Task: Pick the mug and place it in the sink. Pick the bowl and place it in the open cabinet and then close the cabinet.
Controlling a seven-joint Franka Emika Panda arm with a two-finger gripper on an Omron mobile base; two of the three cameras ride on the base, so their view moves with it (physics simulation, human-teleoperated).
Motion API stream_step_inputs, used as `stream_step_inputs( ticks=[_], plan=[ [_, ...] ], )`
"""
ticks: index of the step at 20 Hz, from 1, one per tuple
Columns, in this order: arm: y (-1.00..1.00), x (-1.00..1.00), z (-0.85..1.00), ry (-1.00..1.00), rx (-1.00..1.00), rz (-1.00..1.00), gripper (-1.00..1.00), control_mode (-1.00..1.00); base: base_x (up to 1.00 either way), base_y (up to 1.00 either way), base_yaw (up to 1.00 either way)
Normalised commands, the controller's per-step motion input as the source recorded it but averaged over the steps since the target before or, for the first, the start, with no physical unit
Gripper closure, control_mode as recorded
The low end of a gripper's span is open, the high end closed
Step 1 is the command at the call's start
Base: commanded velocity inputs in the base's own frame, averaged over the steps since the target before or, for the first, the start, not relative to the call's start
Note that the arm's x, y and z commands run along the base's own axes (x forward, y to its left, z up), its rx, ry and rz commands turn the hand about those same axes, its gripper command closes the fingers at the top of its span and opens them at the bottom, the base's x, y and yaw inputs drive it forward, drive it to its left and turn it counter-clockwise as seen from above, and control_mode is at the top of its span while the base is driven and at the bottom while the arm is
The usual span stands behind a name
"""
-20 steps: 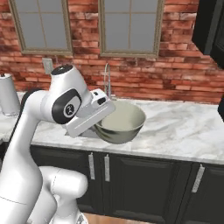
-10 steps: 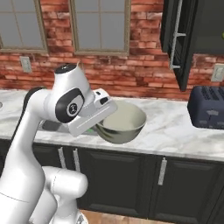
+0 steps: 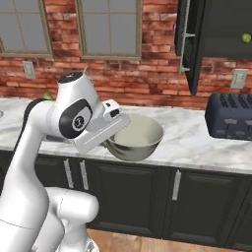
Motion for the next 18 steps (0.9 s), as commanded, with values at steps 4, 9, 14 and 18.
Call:
stream_step_inputs(
  ticks=[4, 9, 14, 18],
  plan=[
    [0.00, 0.00, 0.00, 0.00, 0.00, 0.00, 1.00, 1.00, -0.06, -0.89, 0.00],
    [0.00, 0.00, 0.00, 0.00, 0.00, 0.00, 1.00, 1.00, -0.02, -0.69, 0.00],
    [0.00, 0.00, 0.00, 0.00, 0.00, 0.00, 1.00, 1.00, 0.00, -0.50, 0.03],
    [0.00, 0.00, 0.00, 0.00, 0.00, 0.00, 1.00, 1.00, 0.00, -0.45, 0.06]
  ],
)
